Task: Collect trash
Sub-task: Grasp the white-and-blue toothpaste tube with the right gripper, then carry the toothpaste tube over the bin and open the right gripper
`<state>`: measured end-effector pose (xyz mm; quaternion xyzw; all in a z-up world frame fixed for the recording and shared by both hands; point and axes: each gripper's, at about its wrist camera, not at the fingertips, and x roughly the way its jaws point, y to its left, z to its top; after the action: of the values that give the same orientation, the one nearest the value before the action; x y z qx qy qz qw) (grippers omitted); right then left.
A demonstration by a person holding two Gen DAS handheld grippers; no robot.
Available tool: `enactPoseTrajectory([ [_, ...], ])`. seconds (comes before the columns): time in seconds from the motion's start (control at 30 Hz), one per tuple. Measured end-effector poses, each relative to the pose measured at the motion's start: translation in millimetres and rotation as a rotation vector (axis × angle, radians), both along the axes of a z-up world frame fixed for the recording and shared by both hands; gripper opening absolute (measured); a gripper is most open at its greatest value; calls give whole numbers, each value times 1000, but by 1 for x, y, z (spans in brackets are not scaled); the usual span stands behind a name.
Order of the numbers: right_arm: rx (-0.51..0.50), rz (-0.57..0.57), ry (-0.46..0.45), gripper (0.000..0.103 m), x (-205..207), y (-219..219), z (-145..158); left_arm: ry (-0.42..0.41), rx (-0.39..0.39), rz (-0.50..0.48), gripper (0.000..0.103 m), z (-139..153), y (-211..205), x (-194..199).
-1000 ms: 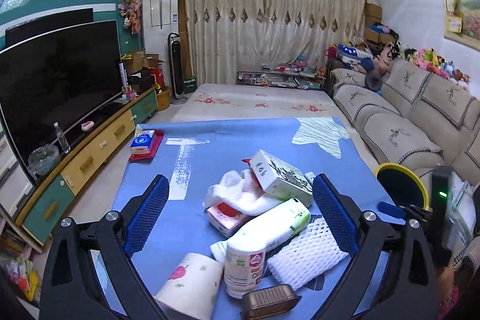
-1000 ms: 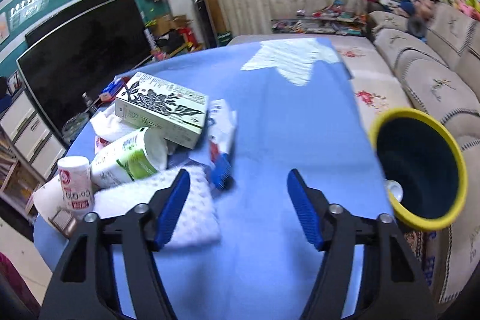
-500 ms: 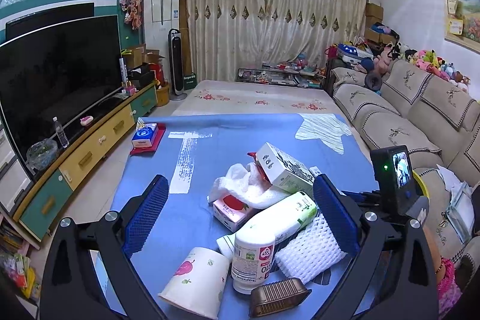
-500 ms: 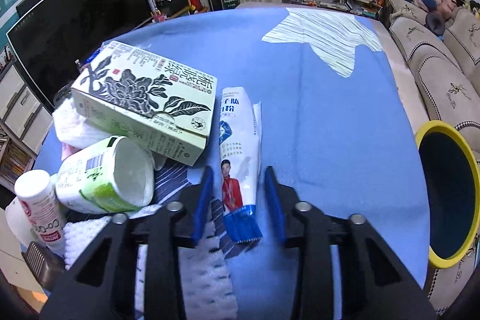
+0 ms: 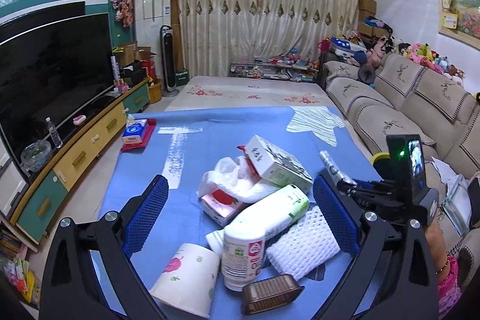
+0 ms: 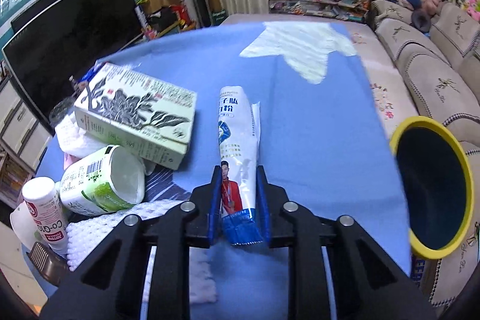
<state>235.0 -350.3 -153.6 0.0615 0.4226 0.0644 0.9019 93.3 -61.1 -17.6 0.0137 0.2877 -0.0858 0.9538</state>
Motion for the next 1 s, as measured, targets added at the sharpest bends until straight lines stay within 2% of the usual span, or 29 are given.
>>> enactPoseTrajectory([
  [0.27,3,-144,-74,21,-18,-59,19,20,9,-76,95,-9,-28,2],
  [0.47,-15,-277,-82,21,-21,-113,19,40,32,-113,96,-18,-48,6],
  [0.7,-36,-440,-23,21,-15,-183,-6,68,47,-140,95,-27,-62,12],
  [1.0,-38,-557,49,23,-12,-230,-42,103,69,-174,96,-39,-78,19],
])
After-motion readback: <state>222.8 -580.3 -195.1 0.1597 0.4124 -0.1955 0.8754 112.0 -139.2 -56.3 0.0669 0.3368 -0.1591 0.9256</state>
